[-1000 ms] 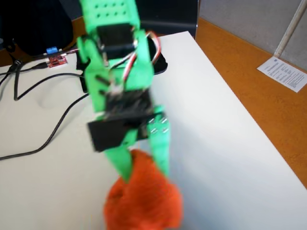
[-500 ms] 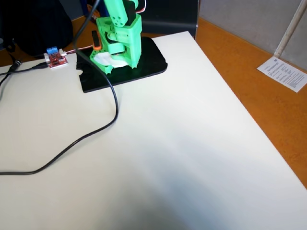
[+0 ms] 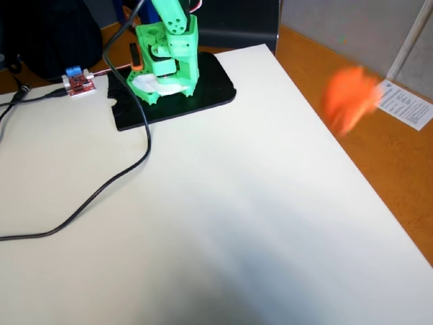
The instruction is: Remove orange objects from table
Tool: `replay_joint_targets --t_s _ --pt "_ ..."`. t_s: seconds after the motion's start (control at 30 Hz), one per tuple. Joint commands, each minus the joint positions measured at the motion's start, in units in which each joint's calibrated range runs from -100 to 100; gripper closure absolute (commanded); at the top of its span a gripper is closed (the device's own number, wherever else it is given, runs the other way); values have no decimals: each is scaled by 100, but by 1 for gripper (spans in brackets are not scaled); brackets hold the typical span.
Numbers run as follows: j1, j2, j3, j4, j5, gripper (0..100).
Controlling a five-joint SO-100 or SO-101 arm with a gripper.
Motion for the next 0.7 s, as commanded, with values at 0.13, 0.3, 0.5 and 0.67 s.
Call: replay_joint_targets --t_s 0.13,0.3,0.5,0.67 --pt "999 -461 313 -105 -430 54" --pt "3661 -1217 2232 293 -850 54" --pt "6307 -2820 5013 925 -376 54" --pt "6766 -5631 6437 3122 -444 54"
